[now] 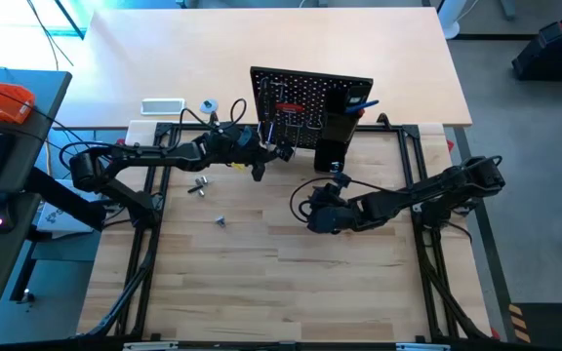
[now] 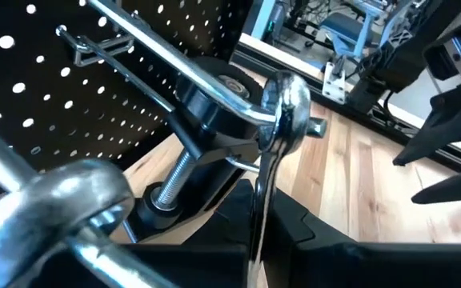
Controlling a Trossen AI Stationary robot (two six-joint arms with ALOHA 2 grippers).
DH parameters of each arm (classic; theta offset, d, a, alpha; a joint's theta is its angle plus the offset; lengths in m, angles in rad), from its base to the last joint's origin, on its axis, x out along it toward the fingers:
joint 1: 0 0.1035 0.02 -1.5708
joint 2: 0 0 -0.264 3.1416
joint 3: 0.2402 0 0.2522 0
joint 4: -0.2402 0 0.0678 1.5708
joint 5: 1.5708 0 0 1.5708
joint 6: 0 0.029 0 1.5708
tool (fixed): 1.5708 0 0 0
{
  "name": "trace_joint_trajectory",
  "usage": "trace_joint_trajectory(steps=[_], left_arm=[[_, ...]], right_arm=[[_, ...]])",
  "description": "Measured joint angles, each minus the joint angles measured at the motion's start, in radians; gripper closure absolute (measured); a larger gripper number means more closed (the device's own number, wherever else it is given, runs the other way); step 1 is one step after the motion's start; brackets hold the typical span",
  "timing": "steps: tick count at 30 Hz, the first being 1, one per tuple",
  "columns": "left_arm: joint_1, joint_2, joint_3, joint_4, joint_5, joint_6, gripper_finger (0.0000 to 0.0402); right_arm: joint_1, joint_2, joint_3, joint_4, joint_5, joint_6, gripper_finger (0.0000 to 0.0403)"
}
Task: Hang tools onto peg board
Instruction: Hang the wrench on the peg board, then put the socket into the bottom black bin on the peg board
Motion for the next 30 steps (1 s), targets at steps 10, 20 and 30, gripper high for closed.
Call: trace_joint_trajectory(steps=[10, 20, 30], left_arm=[[0.001, -0.001, 0.0, -0.027, -0.066, -0.031, 0.0372], [-0.003, -0.001, 0.0, -0.023, -0.086, -0.034, 0.0331], [-0.026, -0.012, 0.0, -0.073, -0.085, -0.027, 0.0253]], right_arm=[[0.006, 0.0, 0.0, 0.01, -0.019, -0.016, 0.0268], [0.027, 0.001, 0.001, 0.029, -0.02, -0.034, 0.0268], [0.033, 0.001, 0.001, 0.028, -0.019, -0.034, 0.0268]])
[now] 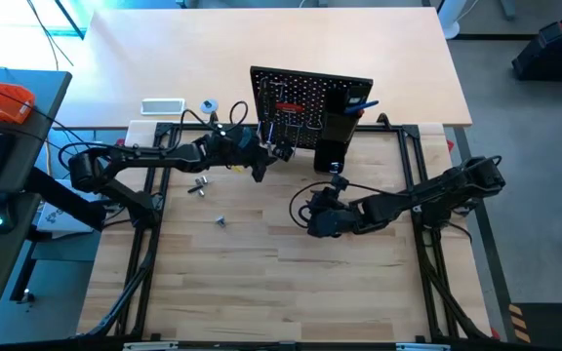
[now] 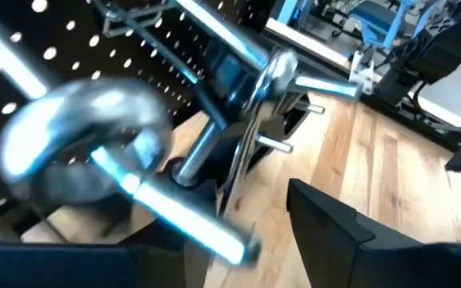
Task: Hang tools onto peg board
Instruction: Put the socket into the bottom black bin on the peg board
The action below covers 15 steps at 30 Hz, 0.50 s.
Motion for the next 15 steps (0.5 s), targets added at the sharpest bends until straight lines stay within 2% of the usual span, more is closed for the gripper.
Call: trace_joint_trajectory(steps=[8, 15], left_arm=[[-0.025, -0.077, 0.0, -0.115, 0.001, 0.018, 0.0238], [-0.064, -0.182, 0.0, -0.319, -0.001, 0.045, 0.0238]], right_arm=[[0.02, 0.0, 0.0, -0.004, 0.008, 0.0, 0.0268], [0.019, 0.0, 0.0, -0.007, -0.011, 0.001, 0.0268]])
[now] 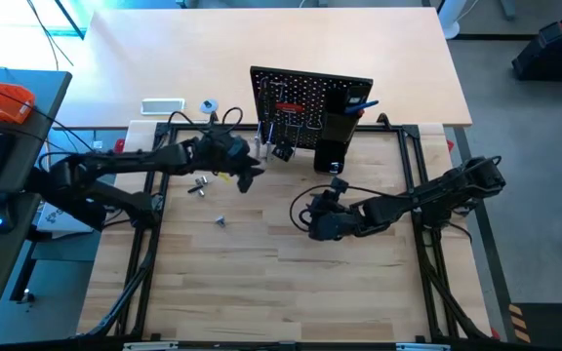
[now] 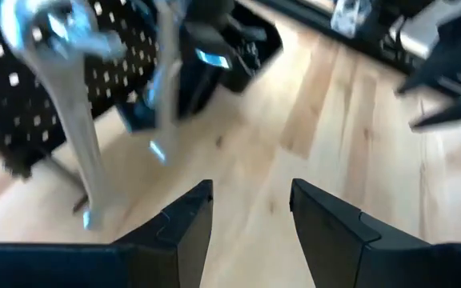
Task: Hang tools onto peg board
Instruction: Put the socket into the bottom black bin on the peg board
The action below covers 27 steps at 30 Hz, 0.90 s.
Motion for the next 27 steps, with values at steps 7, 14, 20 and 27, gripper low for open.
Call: trace_joint_trajectory(steps=[7, 14, 20, 27], left_arm=[[-0.095, -0.106, -0.004, -0.335, -0.011, 0.035, 0.0238], [-0.316, -0.211, -0.168, -0.484, -0.139, -0.122, 0.0238], [-0.564, -0.293, -0.374, -0.265, -0.276, -0.377, 0.0238], [-0.79, -0.255, -0.479, -0.237, -0.474, -0.609, 0.0238]], right_arm=[[0.005, 0.0, 0.0, 0.0, -0.094, 0.0, 0.0268], [0.031, 0.02, 0.0, 0.01, -0.154, 0.029, 0.0268], [0.047, 0.096, 0.0, 0.085, -0.187, 0.024, 0.0268], [0.046, 0.19, 0.0, 0.229, -0.254, -0.002, 0.0268]])
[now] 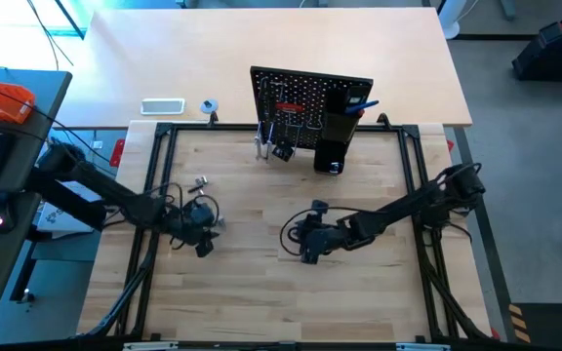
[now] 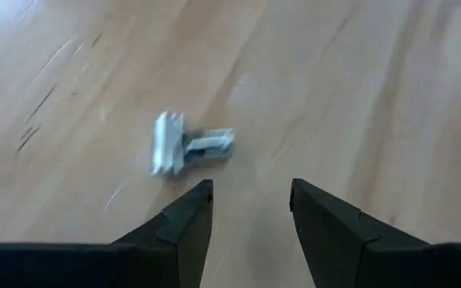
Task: Hang tools onto peg board
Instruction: Put the socket into the bottom black bin on the peg board
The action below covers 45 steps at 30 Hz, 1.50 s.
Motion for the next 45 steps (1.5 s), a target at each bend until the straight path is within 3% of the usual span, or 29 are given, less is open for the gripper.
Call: trace_joint_trajectory(steps=[8, 22, 30, 39, 45], left_arm=[[-0.126, 0.055, -0.013, 0.001, -0.169, -0.142, 0.0239], [-0.156, 0.29, -0.01, 0.039, -0.321, -0.215, 0.0287], [-0.16, 0.313, -0.013, 0.098, -0.328, -0.165, 0.0309], [-0.147, 0.312, -0.011, 0.064, -0.314, -0.157, 0.031], [-0.113, 0.312, -0.011, 0.053, -0.301, -0.07, 0.031]], right_arm=[[-0.003, 0.041, 0.0, 0.083, -0.006, -0.006, 0.0268], [-0.005, 0.042, 0.0, 0.101, -0.005, -0.011, 0.0268], [-0.005, 0.042, 0.0, 0.103, -0.006, -0.017, 0.0268], [-0.003, 0.042, 0.0, 0.106, -0.007, -0.018, 0.0268], [-0.002, 0.042, 0.0, 0.107, -0.008, -0.017, 0.0268]])
